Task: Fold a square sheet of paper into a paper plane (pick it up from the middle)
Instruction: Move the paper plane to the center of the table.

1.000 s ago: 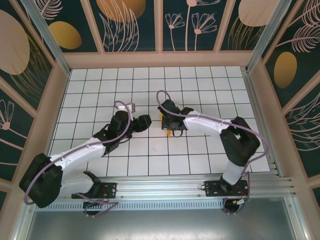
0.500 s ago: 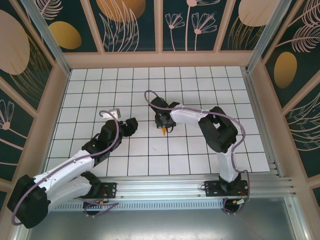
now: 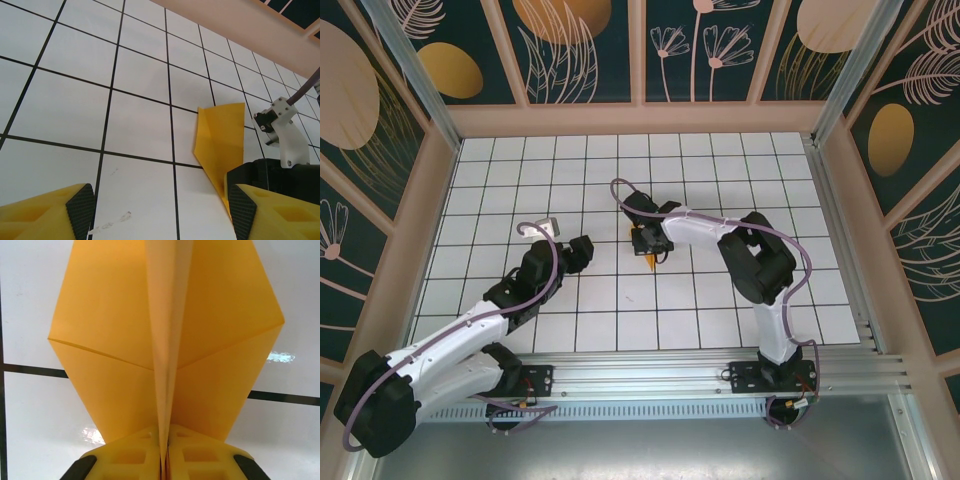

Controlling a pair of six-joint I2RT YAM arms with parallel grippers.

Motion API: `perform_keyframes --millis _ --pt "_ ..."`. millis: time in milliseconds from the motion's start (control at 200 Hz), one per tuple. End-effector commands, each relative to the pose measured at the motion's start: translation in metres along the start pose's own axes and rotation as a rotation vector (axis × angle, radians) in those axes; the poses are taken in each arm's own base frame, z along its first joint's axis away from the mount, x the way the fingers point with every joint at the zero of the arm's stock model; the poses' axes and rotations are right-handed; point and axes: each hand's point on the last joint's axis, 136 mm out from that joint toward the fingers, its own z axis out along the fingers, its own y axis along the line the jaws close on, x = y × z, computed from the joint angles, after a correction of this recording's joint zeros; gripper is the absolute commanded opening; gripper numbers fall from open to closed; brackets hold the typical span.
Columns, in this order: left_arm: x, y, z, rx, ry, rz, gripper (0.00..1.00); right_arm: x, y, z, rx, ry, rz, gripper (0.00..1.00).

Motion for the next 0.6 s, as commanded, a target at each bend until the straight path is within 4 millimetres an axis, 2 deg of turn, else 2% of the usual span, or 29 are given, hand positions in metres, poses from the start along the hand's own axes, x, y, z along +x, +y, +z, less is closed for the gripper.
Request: perform_keyframes --millis 0,125,185,395,590 --pt "-0.002 0.004 0.001 -0.020 -0.007 0.016 0.73 0.005 -0.002 0.004 0.007 0.044 -0.018 0.13" --pt "-0.006 0.002 0.000 -0.021 -0.015 0.024 0.73 0.003 -0.004 0.000 0.008 0.051 -0.003 0.14" --pt "-0.010 0.002 -0.001 -0.023 -0.032 0.030 0.73 -0.005 -0.001 -0.013 -0.006 0.025 -0.002 0.18" --pt "-0.029 0.006 -0.009 -0.061 -0.112 0.067 0.77 -0.046 0.012 -0.090 -0.100 -0.149 -0.005 0.35" --pt "-0.051 0.011 -0.018 -0.119 -0.204 0.127 0.83 -0.072 -0.001 -0.162 -0.099 -0.335 0.003 0.38"
